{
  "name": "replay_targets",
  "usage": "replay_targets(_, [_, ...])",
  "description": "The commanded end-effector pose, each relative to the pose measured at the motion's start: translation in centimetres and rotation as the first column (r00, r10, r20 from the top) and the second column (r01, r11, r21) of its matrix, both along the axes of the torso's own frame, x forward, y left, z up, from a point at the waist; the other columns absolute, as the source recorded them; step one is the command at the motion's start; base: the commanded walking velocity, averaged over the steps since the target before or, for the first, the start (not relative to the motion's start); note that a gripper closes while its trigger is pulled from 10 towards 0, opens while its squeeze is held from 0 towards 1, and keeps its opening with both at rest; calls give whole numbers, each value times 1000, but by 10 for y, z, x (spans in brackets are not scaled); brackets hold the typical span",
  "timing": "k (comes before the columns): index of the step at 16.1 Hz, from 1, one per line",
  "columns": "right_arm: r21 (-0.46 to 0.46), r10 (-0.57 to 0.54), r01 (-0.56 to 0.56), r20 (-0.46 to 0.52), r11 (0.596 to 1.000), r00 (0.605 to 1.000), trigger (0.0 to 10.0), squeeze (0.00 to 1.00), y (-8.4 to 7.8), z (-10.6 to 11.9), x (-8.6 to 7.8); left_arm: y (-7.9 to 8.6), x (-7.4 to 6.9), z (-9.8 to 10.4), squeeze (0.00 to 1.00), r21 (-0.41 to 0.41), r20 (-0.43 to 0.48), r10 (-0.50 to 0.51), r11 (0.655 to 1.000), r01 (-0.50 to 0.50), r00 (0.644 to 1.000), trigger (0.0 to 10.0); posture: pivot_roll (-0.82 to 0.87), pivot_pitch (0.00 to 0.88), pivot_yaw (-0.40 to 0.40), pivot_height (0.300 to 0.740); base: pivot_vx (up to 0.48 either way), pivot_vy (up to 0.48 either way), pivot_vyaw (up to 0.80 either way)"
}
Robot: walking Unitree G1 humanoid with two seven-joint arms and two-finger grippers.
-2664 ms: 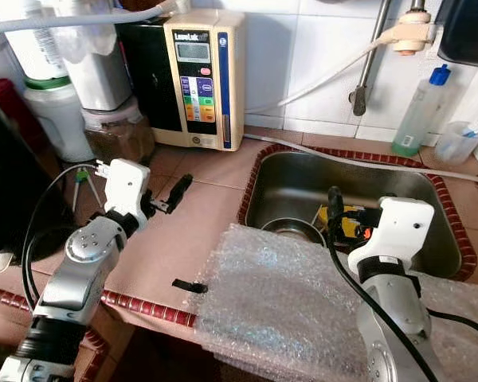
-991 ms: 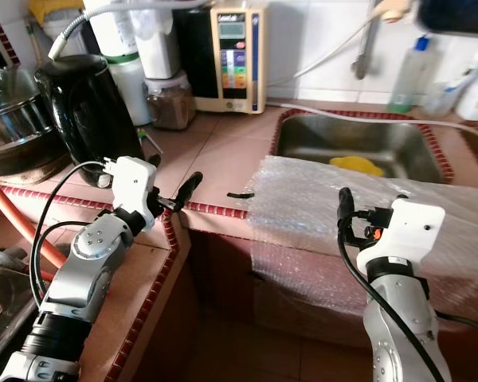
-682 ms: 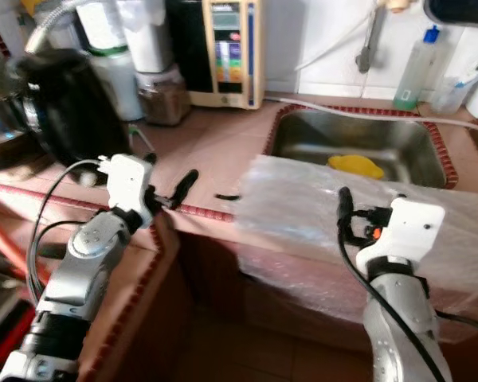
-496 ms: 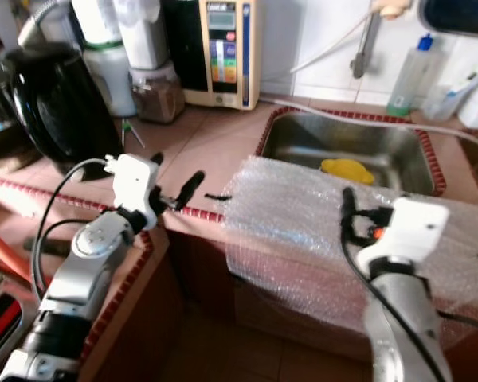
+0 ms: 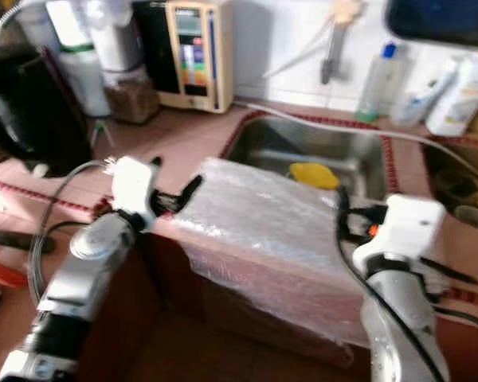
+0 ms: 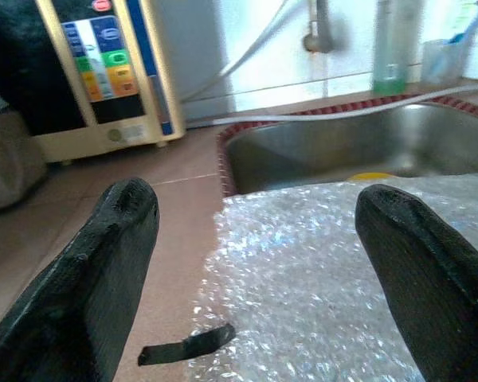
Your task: Kitchen organization
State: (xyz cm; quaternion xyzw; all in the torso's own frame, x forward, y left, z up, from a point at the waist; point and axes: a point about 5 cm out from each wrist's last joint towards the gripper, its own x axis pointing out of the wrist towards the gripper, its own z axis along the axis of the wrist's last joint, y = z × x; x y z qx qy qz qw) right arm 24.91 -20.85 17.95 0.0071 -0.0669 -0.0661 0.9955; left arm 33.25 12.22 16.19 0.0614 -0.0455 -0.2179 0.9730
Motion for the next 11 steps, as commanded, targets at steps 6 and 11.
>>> replay_targets(6, [-12,6,-6,14,1000,1000,10000,0,4,2,0,-2,0,1,0,8,1,-10,1000,10,1000,10000,35,0,54,740,0,-439,0])
replay_targets(11, [-3,10,-10,11,1000,1000,10000,0,6,-1,-1,-1,1,-2,0,26,0,3,1000,-3,1000,10000,34,0,56,740,0,-433,0])
